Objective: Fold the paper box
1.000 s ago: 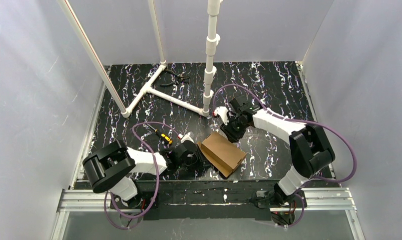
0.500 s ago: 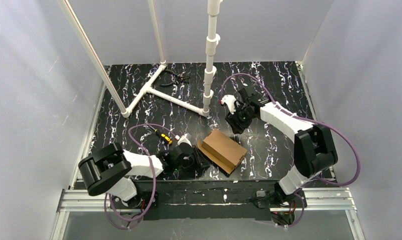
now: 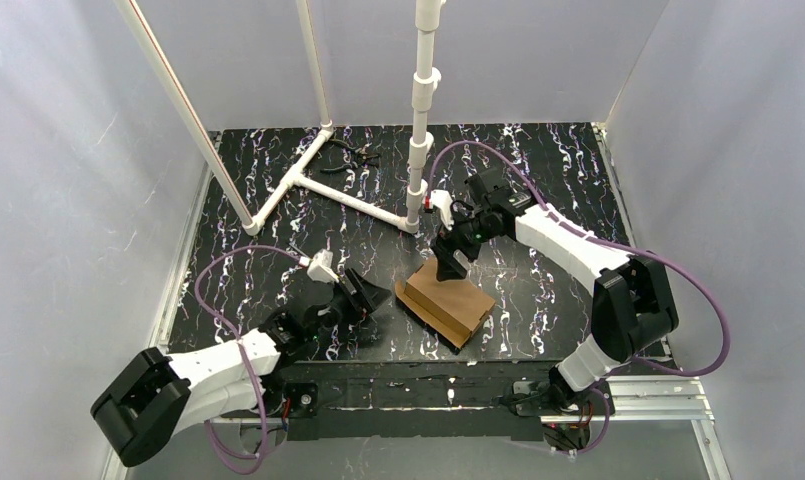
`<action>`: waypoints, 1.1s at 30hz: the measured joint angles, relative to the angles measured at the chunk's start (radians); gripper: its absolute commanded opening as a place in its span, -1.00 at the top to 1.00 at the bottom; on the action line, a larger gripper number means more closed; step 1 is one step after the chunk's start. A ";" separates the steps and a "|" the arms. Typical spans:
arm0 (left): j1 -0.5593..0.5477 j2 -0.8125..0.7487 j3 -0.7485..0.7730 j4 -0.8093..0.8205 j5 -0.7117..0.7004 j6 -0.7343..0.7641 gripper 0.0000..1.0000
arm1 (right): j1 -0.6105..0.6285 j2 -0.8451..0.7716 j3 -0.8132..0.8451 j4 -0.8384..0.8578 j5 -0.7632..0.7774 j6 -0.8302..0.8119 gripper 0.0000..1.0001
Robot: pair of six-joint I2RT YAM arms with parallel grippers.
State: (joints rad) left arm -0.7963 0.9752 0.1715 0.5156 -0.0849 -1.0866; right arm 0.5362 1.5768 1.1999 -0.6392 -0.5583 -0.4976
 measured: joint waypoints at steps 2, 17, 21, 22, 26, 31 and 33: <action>0.034 0.012 0.010 -0.004 0.000 0.046 -0.34 | 0.010 0.000 -0.005 0.002 -0.005 0.002 -0.97; 0.062 0.256 0.158 0.038 0.054 0.274 0.11 | 0.021 0.007 -0.036 0.074 -0.028 0.023 -0.97; 0.062 0.324 0.166 0.057 0.069 0.282 0.32 | 0.021 0.023 -0.036 0.097 -0.024 0.035 -0.96; 0.062 0.341 0.169 0.061 0.072 0.282 0.36 | 0.021 0.024 -0.036 0.100 -0.023 0.036 -0.96; 0.062 0.375 0.172 0.093 0.093 0.283 0.37 | 0.021 0.025 -0.038 0.120 -0.021 0.044 -0.96; 0.062 0.412 0.185 0.143 0.126 0.272 0.62 | 0.021 0.031 -0.040 0.127 -0.021 0.049 -0.88; 0.062 0.431 0.190 0.156 0.133 0.271 0.96 | 0.021 0.036 -0.040 0.132 -0.014 0.055 -0.84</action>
State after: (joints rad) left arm -0.7341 1.4063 0.3611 0.6720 0.0479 -0.8154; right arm 0.5575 1.6127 1.1599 -0.5072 -0.5720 -0.4427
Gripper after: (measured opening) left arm 0.206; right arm 0.949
